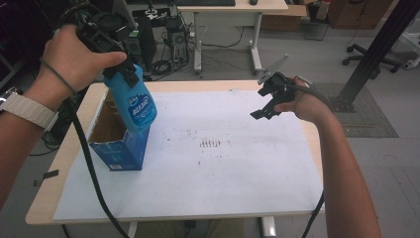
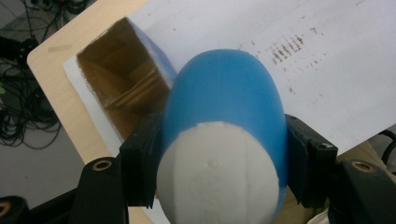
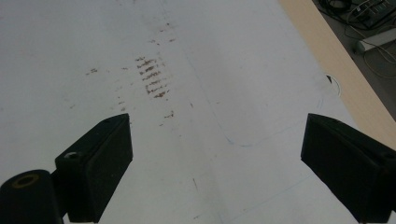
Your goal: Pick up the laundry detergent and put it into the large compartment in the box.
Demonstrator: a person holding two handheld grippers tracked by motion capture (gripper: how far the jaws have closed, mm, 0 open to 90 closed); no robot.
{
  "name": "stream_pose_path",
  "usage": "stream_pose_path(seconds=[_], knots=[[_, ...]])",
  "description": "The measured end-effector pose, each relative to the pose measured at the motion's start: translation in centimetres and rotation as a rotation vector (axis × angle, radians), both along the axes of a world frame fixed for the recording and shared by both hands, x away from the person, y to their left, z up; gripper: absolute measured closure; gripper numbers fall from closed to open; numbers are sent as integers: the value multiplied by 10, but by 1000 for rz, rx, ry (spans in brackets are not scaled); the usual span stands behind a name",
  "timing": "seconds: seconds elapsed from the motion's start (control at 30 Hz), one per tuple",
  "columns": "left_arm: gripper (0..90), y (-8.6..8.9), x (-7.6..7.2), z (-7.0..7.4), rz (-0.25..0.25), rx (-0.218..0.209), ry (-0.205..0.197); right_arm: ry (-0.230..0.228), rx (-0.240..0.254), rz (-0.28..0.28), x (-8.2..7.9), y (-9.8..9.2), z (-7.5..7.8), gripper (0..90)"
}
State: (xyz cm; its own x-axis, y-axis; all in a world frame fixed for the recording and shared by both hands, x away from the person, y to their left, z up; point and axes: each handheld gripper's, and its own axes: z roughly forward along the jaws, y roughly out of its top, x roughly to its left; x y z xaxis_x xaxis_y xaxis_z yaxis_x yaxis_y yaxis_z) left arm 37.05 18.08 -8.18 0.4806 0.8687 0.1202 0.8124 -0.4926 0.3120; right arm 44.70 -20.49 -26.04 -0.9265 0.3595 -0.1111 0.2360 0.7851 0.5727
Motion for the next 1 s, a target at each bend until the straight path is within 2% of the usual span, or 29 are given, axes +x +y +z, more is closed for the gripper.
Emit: stream_pose_path(seconds=[0.3, 0.5, 0.7, 1.0], knots=[[378, 14, 4, 5, 76, -6, 0, -1, -2, 1, 0, 0, 0, 94], [379, 21, 7, 6, 134, 10, -4, 1, -2, 6, 1, 2, -1, 93], [379, 30, 10, 7, 174, 6, 1, 1, -1, 8, 2, 3, -2, 94], [379, 41, 14, 7, 235, 29, 3, 3, -2, 4, 3, 3, -2, 94]])
